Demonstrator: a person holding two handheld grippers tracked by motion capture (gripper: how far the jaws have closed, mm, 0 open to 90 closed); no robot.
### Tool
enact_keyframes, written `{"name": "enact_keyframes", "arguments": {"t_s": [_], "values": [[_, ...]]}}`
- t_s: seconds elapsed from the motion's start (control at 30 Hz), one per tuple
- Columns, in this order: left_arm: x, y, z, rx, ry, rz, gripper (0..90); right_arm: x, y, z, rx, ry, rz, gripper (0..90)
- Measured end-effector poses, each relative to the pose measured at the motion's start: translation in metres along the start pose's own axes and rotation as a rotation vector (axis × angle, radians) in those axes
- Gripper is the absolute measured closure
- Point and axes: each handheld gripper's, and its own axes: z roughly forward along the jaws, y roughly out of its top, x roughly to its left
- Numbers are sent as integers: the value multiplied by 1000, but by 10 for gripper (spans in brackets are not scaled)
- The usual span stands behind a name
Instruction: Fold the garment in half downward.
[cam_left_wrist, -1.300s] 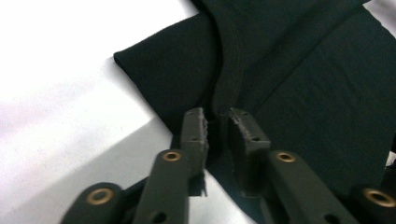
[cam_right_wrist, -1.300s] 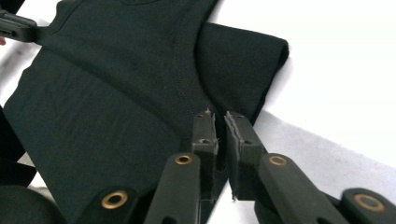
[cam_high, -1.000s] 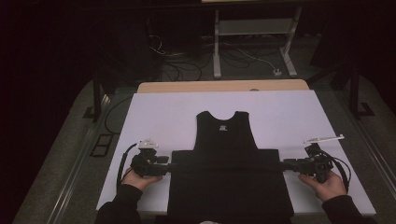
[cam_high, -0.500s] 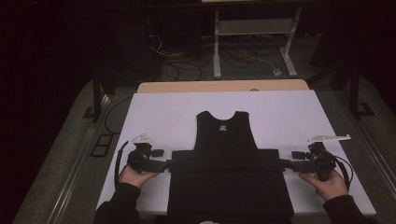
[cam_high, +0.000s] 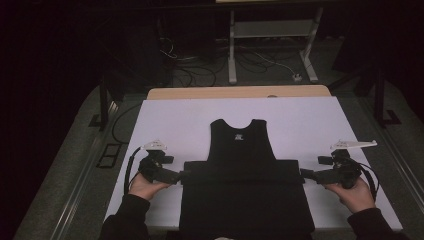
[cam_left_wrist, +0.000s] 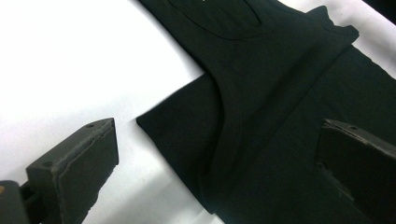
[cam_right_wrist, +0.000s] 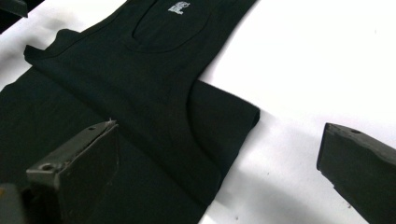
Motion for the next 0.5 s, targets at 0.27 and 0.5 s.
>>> {"name": "enact_keyframes", "arguments": {"t_s": [0.27, 0.5], "values": [[5, 8, 1, -12, 10, 21, 0, -10, 9, 3, -8, -13, -8, 0], [10, 14, 2, -28, 17, 25, 0, -16, 12, 6, -6, -11, -7, 0]]}}
